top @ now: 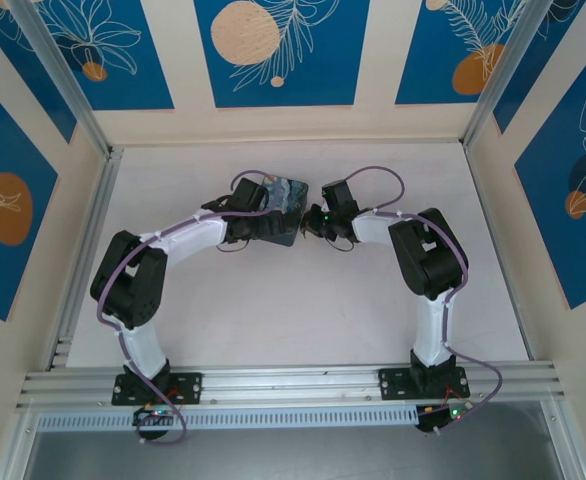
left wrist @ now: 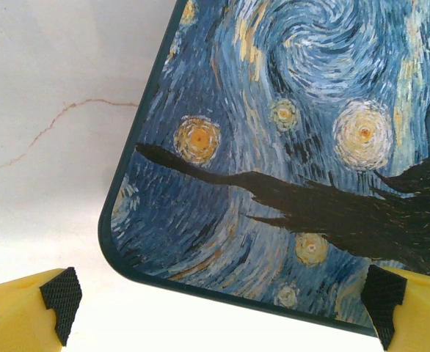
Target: Unlock the padlock with the key
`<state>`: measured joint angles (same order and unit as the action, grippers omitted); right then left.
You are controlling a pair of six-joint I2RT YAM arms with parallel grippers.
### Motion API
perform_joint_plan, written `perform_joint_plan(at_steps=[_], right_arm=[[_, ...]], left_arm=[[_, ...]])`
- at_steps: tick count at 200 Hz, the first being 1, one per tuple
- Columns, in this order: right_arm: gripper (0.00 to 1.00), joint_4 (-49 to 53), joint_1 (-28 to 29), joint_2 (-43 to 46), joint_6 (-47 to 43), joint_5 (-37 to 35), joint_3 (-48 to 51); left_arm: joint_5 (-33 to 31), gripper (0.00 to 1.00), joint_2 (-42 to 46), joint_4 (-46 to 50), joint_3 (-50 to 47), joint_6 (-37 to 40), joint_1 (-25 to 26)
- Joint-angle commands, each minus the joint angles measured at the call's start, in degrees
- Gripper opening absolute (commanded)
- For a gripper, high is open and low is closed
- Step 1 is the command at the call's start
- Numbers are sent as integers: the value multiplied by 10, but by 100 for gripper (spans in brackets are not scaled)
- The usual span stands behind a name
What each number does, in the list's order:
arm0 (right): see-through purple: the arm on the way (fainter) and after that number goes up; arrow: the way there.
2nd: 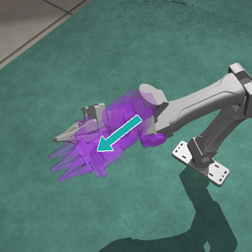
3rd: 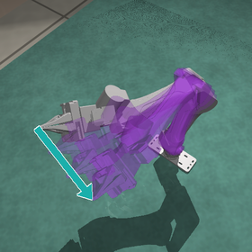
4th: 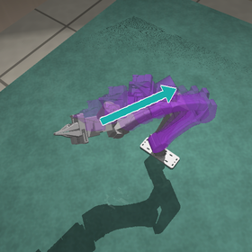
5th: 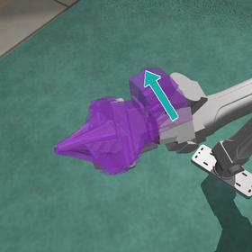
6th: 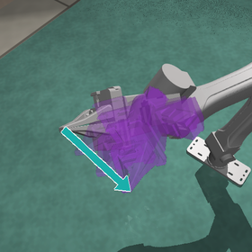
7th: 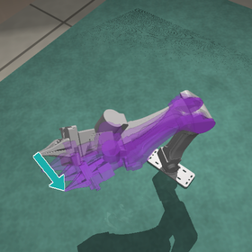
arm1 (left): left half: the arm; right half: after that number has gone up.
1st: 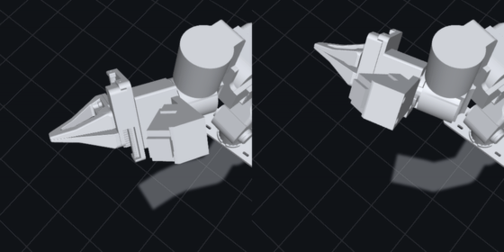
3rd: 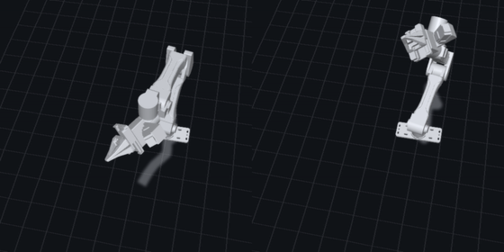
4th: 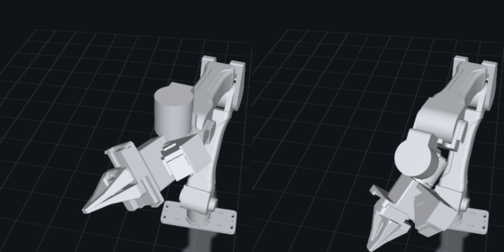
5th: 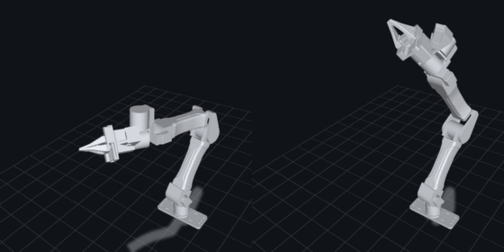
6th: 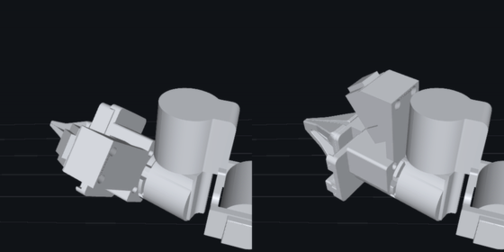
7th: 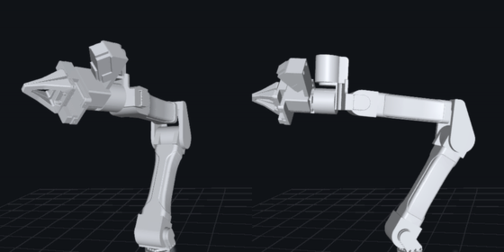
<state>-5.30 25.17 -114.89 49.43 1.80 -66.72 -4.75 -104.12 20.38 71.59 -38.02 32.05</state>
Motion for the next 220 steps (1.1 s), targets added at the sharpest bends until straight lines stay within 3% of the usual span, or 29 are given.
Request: perform_joint_plan(at_steps=[1,41,104,155,182,220], right_arm=[[0,17,3,8,-1,-29,16],[0,22,3,23,2,-45,15],[0,86,-4,3,14,-94,-67],[0,115,-29,-11,36,-94,-125],[0,109,-34,22,33,-96,-92],[0,83,-39,106,51,-92,31]], left_arm=[[5,100,-35,75,-12,6,3],[8,100,-36,74,-14,6,4],[9,100,-34,74,-20,5,3],[9,100,-32,75,-21,4,3],[12,100,-31,73,-18,5,3],[20,100,-26,76,-4,11,4]])
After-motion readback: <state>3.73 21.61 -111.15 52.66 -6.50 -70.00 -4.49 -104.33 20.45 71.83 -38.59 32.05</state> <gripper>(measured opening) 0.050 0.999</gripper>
